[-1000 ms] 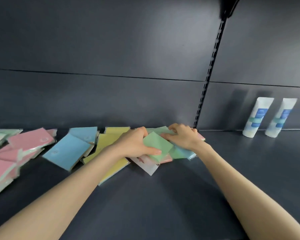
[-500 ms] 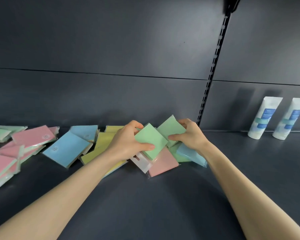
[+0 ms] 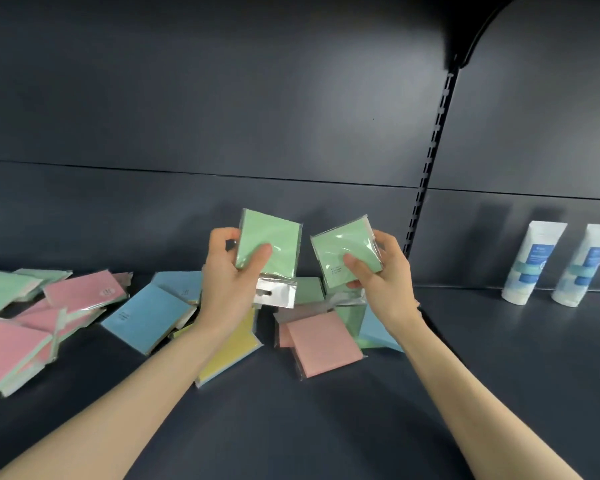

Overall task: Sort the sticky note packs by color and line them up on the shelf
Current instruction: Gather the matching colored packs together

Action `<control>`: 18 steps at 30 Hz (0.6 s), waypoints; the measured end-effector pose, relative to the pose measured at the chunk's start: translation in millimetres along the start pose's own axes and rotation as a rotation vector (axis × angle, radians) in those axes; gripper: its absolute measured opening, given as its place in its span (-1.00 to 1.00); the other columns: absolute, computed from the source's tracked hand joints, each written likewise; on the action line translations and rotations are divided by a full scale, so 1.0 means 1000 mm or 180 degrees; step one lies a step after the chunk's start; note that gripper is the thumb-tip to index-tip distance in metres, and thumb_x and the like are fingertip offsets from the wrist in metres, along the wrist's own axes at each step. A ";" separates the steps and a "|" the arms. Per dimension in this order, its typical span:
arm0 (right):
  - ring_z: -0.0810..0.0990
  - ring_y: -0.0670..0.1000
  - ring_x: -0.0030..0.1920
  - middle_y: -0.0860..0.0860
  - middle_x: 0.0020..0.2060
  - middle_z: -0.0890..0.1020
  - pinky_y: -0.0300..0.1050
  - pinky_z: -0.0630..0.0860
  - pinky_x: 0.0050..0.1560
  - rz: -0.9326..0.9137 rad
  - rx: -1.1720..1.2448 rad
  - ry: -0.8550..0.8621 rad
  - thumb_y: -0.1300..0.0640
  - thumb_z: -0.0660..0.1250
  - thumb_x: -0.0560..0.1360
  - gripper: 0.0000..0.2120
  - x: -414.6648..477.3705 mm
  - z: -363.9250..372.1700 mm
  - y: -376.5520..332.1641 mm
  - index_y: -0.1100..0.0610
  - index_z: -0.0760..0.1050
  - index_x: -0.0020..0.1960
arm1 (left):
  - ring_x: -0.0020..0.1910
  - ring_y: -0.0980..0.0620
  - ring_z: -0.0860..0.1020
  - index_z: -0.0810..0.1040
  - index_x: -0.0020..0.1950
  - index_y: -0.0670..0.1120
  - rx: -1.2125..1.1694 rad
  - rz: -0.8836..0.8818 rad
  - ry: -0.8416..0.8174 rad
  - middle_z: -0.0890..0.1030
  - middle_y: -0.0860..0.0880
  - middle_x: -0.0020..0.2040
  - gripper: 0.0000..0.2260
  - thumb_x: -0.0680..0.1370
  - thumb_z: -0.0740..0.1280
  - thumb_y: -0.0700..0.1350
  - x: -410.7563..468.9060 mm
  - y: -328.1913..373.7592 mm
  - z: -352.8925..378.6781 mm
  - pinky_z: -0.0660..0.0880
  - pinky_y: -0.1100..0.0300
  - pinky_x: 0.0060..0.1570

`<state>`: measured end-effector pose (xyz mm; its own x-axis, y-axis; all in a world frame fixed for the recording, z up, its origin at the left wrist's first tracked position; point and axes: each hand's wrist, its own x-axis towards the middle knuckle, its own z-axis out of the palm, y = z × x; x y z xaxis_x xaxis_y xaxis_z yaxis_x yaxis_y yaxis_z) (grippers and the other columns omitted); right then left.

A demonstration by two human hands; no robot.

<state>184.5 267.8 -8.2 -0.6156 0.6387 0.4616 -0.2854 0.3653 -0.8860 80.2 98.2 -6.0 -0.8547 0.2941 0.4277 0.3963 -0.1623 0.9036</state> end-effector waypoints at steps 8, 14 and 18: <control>0.65 0.02 -0.17 -0.01 0.00 0.60 -0.21 0.57 -0.38 -0.0009 0.0094 -0.0202 0.26 0.34 0.51 -0.74 -0.008 0.017 -0.013 0.07 0.39 0.14 | -0.22 -0.08 0.63 0.42 0.00 0.11 0.0218 0.0376 0.0279 0.66 0.01 -0.12 -0.80 0.51 0.39 -0.12 0.004 0.022 -0.035 0.54 0.13 -0.48; 0.61 -0.06 -0.25 0.03 -0.08 0.63 -0.14 0.56 -0.32 -0.0146 -0.0110 -0.0487 0.21 0.36 0.51 -0.75 -0.018 0.053 -0.032 0.11 0.40 0.14 | -0.40 0.06 0.49 0.46 0.07 -0.04 0.0524 0.0472 0.0300 0.61 -0.03 -0.21 -0.83 0.52 0.37 -0.11 -0.003 0.032 -0.088 0.39 0.28 -0.54; 0.63 0.01 -0.22 0.00 -0.11 0.64 -0.08 0.57 -0.30 -0.0166 -0.0211 -0.0556 0.19 0.36 0.51 -0.76 -0.032 0.087 -0.048 0.11 0.40 0.13 | -0.38 -0.11 0.45 0.46 0.06 -0.01 0.0608 0.0554 0.0272 0.61 -0.20 -0.15 -0.86 0.53 0.36 -0.09 -0.007 0.037 -0.132 0.39 0.23 -0.55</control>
<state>154.2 170.7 16.1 -0.7210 0.4926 0.4873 -0.2748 0.4423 -0.8537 56.7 -33.8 21.6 -0.7902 0.1955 0.5808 0.5888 -0.0205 0.8080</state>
